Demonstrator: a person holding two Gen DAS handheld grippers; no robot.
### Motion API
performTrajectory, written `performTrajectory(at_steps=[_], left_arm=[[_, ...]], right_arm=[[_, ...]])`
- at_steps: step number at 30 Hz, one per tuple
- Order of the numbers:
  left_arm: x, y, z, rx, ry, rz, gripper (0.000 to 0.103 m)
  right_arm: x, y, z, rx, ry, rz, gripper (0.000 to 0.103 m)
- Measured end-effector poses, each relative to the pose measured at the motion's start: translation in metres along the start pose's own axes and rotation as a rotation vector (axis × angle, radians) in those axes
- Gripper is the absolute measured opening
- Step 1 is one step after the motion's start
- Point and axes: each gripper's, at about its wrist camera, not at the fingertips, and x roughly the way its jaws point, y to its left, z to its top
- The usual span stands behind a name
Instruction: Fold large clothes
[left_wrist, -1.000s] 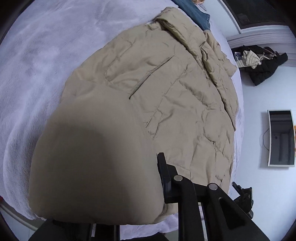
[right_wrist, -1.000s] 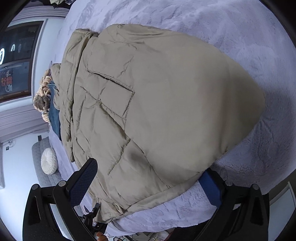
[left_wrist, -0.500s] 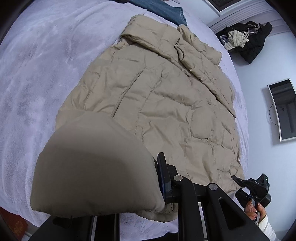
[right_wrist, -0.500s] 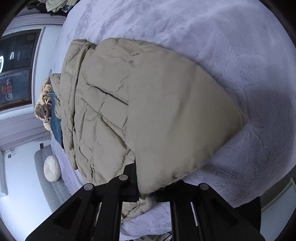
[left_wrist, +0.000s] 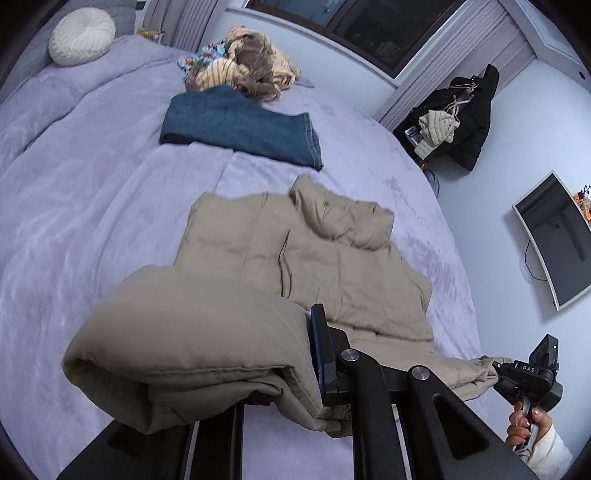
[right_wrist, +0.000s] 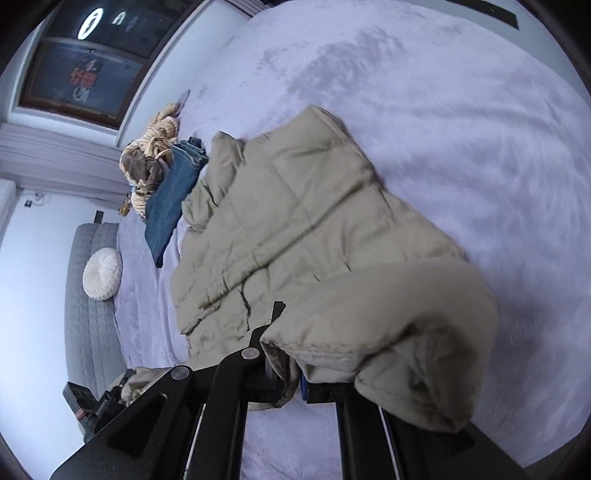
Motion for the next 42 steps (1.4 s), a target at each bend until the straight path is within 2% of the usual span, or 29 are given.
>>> performTrajectory(at_steps=[2, 6, 10, 14, 18, 22, 25, 27, 28, 29, 30, 31, 32, 34, 35, 36, 37, 38, 39, 40, 42], left_arm=[[0.017, -0.014, 0.033, 0.037, -0.031, 0.036, 0.016], [0.063, -0.023, 0.087, 0.034, -0.061, 0.1, 0.016], [0.122, -0.011, 0.115, 0.03, -0.037, 0.198, 0.016], [0.192, 0.017, 0.118, 0.026, 0.031, 0.27, 0.016], [0.247, 0.033, 0.112, 0.059, 0.082, 0.3, 0.016], [0.273, 0.039, 0.108, 0.093, 0.09, 0.303, 0.017], [0.27, 0.041, 0.111, 0.081, 0.09, 0.275, 0.017], [0.254, 0.042, 0.112, 0.079, 0.063, 0.238, 0.025], [0.244, 0.041, 0.112, 0.076, 0.044, 0.216, 0.042], [0.233, 0.041, 0.112, 0.075, 0.021, 0.2, 0.078], [0.22, 0.04, 0.112, 0.078, -0.018, 0.214, 0.095], [0.206, 0.037, 0.111, 0.09, -0.081, 0.257, 0.103], [0.197, 0.034, 0.112, 0.107, -0.114, 0.276, 0.103], [0.189, 0.031, 0.116, 0.121, -0.098, 0.272, 0.102], [0.188, 0.03, 0.117, 0.12, -0.096, 0.262, 0.094], [0.191, 0.027, 0.119, 0.126, -0.081, 0.244, 0.087], [0.197, 0.023, 0.12, 0.139, -0.055, 0.216, 0.075], [0.205, 0.019, 0.119, 0.157, -0.026, 0.179, 0.059], [0.216, 0.012, 0.117, 0.175, -0.004, 0.158, 0.051], [0.229, 0.004, 0.114, 0.197, 0.018, 0.149, 0.045], [0.253, -0.011, 0.107, 0.241, 0.034, 0.158, 0.045]], right_arm=[[0.008, 0.021, 0.035, -0.076, -0.005, -0.007, 0.006], [0.041, 0.058, 0.108, -0.194, -0.011, -0.033, 0.006], [0.096, 0.071, 0.157, -0.211, 0.008, -0.074, 0.006], [0.152, 0.066, 0.177, -0.211, 0.019, -0.108, 0.006], [0.204, 0.042, 0.184, -0.157, 0.03, -0.131, 0.006], [0.23, 0.024, 0.187, -0.114, 0.007, -0.09, 0.006], [0.231, 0.02, 0.187, -0.086, -0.001, -0.062, 0.009], [0.225, 0.02, 0.188, -0.072, 0.002, -0.046, 0.014], [0.219, 0.022, 0.188, -0.073, 0.001, -0.035, 0.024], [0.212, 0.026, 0.188, -0.081, -0.005, -0.024, 0.034], [0.202, 0.03, 0.187, -0.097, -0.018, -0.011, 0.061], [0.192, 0.035, 0.186, -0.116, -0.039, -0.012, 0.078], [0.184, 0.04, 0.185, -0.136, -0.058, -0.015, 0.079], [0.171, 0.049, 0.182, -0.18, -0.067, -0.025, 0.076], [0.167, 0.054, 0.179, -0.198, -0.064, -0.028, 0.07], [0.167, 0.059, 0.175, -0.223, -0.045, -0.028, 0.045], [0.172, 0.065, 0.17, -0.254, -0.011, -0.024, 0.022], [0.179, 0.07, 0.164, -0.284, 0.02, -0.016, 0.019], [0.188, 0.076, 0.158, -0.323, 0.045, -0.016, 0.016], [0.201, 0.084, 0.152, -0.376, 0.067, -0.035, 0.014], [0.228, 0.094, 0.143, -0.451, 0.097, -0.06, 0.014]])
